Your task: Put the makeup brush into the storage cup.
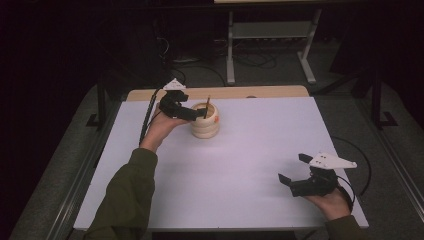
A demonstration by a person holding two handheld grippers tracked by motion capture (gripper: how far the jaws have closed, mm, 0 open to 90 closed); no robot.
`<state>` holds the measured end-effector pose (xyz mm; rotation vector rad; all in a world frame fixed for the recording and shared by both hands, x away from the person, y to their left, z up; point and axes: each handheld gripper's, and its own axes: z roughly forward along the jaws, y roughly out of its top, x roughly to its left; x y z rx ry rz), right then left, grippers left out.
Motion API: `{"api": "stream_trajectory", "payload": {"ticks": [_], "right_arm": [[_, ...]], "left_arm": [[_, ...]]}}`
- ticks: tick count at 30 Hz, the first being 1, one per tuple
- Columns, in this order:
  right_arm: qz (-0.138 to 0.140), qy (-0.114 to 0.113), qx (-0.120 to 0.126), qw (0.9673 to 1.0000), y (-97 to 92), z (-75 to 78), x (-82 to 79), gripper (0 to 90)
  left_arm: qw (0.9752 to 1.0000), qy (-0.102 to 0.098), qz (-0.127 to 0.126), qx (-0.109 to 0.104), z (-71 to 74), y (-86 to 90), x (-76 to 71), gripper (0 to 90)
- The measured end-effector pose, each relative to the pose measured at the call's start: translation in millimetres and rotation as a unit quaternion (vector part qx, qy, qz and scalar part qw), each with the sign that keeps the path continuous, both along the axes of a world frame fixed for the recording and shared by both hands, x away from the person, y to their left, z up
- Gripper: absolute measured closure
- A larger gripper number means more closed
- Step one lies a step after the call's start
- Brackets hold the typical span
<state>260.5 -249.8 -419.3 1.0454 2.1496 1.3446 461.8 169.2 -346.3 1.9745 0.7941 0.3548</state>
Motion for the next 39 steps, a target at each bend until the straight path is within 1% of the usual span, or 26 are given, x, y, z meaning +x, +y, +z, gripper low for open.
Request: {"api": "stream_trajectory", "payload": {"ticks": [5,6,8,10,14,16,17,23,26,28,36,39], "right_arm": [[0.000,0.003,0.001,1.0000,0.7,-0.1,-0.1,0.0],[0.000,0.003,0.001,1.0000,0.6,-0.1,-0.1,0.0],[0.000,0.003,0.002,1.0000,0.3,-0.2,-0.1,0.0],[0.000,0.001,0.000,1.0000,-0.1,-0.1,0.0,0.0],[0.000,0.003,0.001,1.0000,0.6,-0.1,0.1,0.0],[0.000,0.003,0.001,1.0000,0.9,-0.2,0.1,0.0],[0.000,0.003,0.001,1.0000,0.8,-0.2,0.1,0.0],[0.000,0.003,0.001,1.0000,0.5,-0.2,0.2,0.0],[0.001,0.002,0.001,1.0000,0.7,-0.1,0.5,0.0],[0.001,0.002,0.001,1.0000,0.7,-0.2,0.6,0.0],[0.000,0.002,0.000,1.0000,0.9,-0.2,0.4,0.0],[0.001,-0.001,-0.001,1.0000,0.7,-0.1,0.7,0.0]], "left_arm": [[1.0000,0.000,-0.002,-0.003,0.5,3.0,-7.8,1.7],[1.0000,0.003,-0.004,-0.006,0.4,3.7,-9.4,1.7],[1.0000,0.000,-0.005,-0.006,0.5,5.1,-13.5,1.7],[1.0000,-0.002,-0.004,-0.003,0.9,7.2,-16.7,1.7],[1.0000,-0.002,0.000,-0.008,0.7,12.3,-22.4,1.7],[1.0000,-0.004,-0.002,-0.005,0.6,15.1,-25.4,1.7],[1.0000,-0.003,0.000,-0.008,0.3,15.9,-27.6,1.7],[0.9999,-0.005,0.003,-0.008,-2.0,25.4,-37.3,1.7],[0.9999,-0.009,0.005,-0.012,-2.4,28.9,-42.3,1.7],[0.9999,-0.008,0.003,-0.008,-2.7,31.2,-45.8,1.7],[0.9997,-0.013,0.009,-0.016,-4.4,38.9,-59.5,1.7],[0.9998,-0.011,0.009,-0.011,-7.1,40.9,-64.5,1.7]]}}
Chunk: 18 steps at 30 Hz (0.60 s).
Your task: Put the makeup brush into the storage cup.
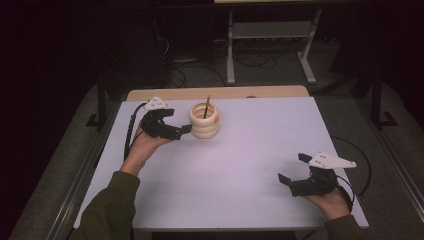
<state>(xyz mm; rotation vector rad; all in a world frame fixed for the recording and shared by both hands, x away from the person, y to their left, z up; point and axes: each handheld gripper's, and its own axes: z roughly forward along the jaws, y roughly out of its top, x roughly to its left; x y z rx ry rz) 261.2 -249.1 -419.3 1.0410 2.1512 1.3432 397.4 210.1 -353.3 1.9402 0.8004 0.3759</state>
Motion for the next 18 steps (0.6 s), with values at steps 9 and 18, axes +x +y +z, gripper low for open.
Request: {"api": "stream_trajectory", "payload": {"ticks": [9,18], "right_arm": [[0.000,0.001,0.000,1.0000,0.4,0.0,0.0,0.0],[0.000,-0.001,0.001,1.0000,0.2,0.1,0.0,0.0]], "left_arm": [[1.0000,0.007,0.001,0.001,-8.8,8.7,-15.0,1.7],[1.0000,-0.001,0.004,0.006,-13.4,17.0,-33.9,1.7]]}}
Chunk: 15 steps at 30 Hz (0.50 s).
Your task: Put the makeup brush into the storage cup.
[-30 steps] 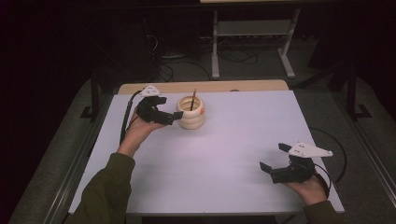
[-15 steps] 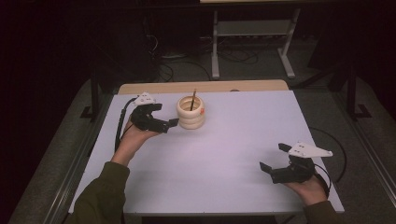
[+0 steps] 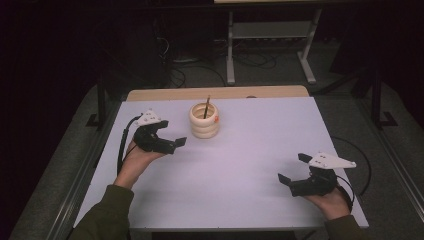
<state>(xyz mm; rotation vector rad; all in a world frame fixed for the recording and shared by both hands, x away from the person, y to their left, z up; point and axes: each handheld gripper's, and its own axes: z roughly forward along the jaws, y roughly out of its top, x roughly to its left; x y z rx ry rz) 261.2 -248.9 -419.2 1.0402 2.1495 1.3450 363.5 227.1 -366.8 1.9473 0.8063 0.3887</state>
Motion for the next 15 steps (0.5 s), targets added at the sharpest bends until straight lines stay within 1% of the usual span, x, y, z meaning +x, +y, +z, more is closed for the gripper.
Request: {"api": "stream_trajectory", "payload": {"ticks": [4,10,13,14,15], "right_arm": [[0.000,0.001,-0.001,1.0000,0.3,0.0,0.2,0.0],[-0.001,0.001,0.002,1.0000,0.3,0.3,0.0,0.0],[-0.001,0.001,-0.001,1.0000,0.2,0.0,0.4,0.0],[0.000,0.001,-0.001,1.0000,0.3,-0.1,0.4,0.0],[0.000,0.002,0.000,1.0000,0.6,-0.1,0.4,0.0]], "left_arm": [[1.0000,-0.003,0.000,0.000,-1.8,4.1,-8.3,1.7],[0.9999,-0.009,0.008,-0.006,-5.5,12.7,-20.4,1.7],[0.9999,-0.006,0.012,-0.010,-7.8,15.9,-24.6,1.7],[0.9999,-0.009,0.011,-0.009,-8.3,17.7,-26.6,1.7],[0.9998,-0.008,0.012,-0.013,-8.9,18.2,-28.3,1.7]]}}
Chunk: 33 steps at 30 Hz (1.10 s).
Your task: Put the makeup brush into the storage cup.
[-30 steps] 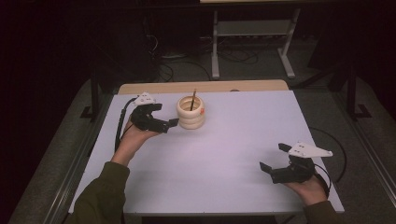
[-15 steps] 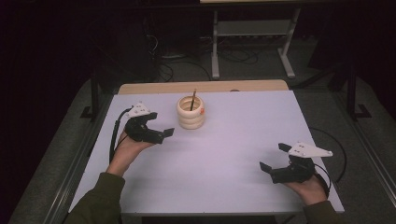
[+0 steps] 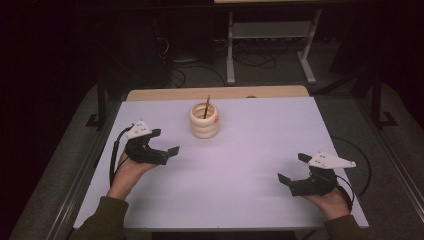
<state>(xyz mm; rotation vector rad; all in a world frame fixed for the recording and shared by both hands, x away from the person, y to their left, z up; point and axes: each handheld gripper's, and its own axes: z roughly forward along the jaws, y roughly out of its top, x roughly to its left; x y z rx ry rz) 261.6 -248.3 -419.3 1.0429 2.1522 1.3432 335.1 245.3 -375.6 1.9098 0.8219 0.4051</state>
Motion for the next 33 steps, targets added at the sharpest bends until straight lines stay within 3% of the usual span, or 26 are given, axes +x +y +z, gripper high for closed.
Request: {"api": "stream_trajectory", "payload": {"ticks": [14,33], "right_arm": [[-0.002,0.000,0.002,1.0000,-0.6,0.0,0.1,0.0],[-0.001,0.003,0.003,1.0000,-0.1,-0.7,-0.1,0.0]], "left_arm": [[0.9999,-0.007,0.007,-0.012,-9.7,12.3,-27.4,1.7],[0.9999,-0.014,0.006,-0.007,-25.7,24.3,-62.4,1.7]]}}
